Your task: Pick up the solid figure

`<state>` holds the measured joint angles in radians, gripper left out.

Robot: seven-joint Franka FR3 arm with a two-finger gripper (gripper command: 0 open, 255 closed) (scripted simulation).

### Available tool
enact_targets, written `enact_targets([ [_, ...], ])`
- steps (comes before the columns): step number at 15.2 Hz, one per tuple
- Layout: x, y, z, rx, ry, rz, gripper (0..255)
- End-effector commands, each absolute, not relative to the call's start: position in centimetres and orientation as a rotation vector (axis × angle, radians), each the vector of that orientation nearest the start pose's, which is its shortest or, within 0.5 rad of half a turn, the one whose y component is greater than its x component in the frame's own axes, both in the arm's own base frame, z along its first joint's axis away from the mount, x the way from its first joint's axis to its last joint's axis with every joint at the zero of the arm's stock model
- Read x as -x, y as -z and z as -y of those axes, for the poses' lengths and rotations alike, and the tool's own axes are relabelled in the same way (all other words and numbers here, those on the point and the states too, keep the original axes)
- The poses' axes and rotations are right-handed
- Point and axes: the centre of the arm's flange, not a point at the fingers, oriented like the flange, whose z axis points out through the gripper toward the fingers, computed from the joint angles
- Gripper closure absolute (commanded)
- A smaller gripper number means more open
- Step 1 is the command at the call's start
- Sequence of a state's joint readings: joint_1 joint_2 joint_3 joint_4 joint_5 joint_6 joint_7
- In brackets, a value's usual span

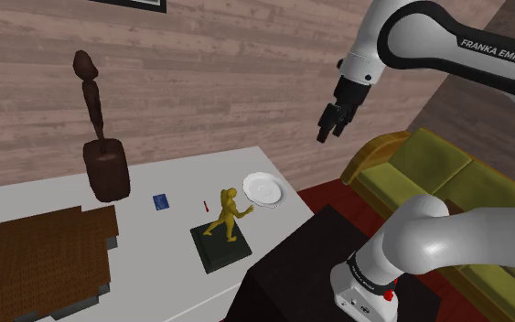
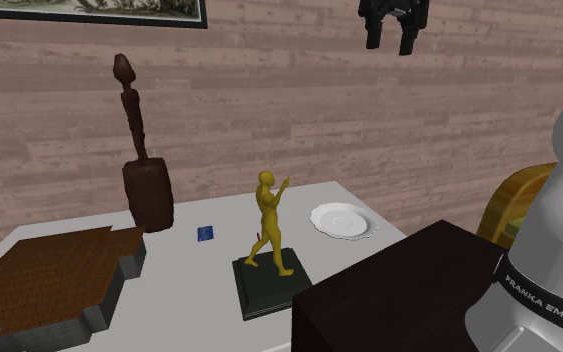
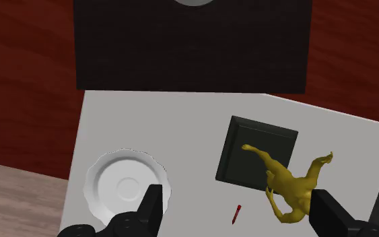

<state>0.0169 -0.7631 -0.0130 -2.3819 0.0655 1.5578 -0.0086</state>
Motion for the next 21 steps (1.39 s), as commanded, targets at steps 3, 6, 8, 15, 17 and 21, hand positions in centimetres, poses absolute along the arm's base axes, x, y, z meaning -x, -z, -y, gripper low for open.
enact_targets([
  [3,-31.1,-55.1,-2.6,3.082,-0.056,0.016,0],
  [6,-31.3,-52.1,-5.5,3.106,0.002,0.005,0],
  [8,-31.5,-50.1,-7.3,3.121,0.041,-0.003,0],
  [15,-32.7,-42.9,-13.5,3.17,0.179,-0.03,0],
  [17,-33.2,-40.9,-15.2,3.182,0.22,-0.038,0],
  [21,-34.3,-36.6,-18.5,3.206,0.302,-0.054,0],
])
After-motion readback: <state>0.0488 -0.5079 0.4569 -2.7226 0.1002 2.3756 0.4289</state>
